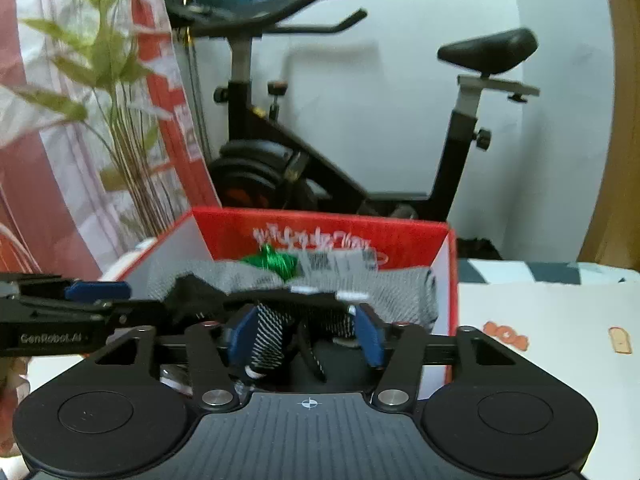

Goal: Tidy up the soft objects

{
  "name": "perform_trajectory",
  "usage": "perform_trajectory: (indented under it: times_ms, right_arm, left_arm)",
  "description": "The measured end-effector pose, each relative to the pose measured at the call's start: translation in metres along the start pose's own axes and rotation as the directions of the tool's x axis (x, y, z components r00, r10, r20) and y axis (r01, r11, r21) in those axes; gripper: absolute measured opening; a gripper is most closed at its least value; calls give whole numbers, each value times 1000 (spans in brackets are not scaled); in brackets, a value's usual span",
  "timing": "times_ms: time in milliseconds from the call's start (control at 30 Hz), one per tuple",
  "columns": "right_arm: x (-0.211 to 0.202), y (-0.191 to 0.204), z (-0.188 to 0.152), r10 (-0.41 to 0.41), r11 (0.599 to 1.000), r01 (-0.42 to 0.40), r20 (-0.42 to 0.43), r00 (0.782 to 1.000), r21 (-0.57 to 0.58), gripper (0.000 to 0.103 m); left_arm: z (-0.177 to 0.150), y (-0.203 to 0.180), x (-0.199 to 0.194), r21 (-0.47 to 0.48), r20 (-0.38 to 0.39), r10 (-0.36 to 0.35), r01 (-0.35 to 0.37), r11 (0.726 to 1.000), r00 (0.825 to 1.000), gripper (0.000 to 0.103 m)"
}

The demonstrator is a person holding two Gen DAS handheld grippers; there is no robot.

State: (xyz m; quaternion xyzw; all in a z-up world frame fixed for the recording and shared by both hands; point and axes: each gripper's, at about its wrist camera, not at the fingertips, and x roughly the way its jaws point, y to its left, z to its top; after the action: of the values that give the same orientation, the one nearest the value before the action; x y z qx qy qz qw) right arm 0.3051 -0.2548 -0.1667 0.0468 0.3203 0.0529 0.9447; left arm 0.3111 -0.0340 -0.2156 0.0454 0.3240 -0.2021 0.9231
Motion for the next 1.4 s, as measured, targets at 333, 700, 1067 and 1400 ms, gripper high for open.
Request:
perform_trajectory:
  times_ms: [333,700,1067,1400]
  right_arm:
    - [-89,7,19,27,999,-32,150,988,33,103]
    - [-192,52,20,4,1000,1,257,966,-19,103]
    - [-280,107,5,-16,997,36,290,957,-63,103]
    - [-320,133,-7,-9,997,34,322,947,-71,103]
  left_arm:
    - [7,-6,-99,-24,179,139,-137,990,974,103]
    - [6,-28,-209,-51,251,288,-284,957,924,103]
    - [-16,-49,-315,-83,382,299,-290,953,874,103]
    - [-29,-62,-356,-103,408,320,-305,947,855,103]
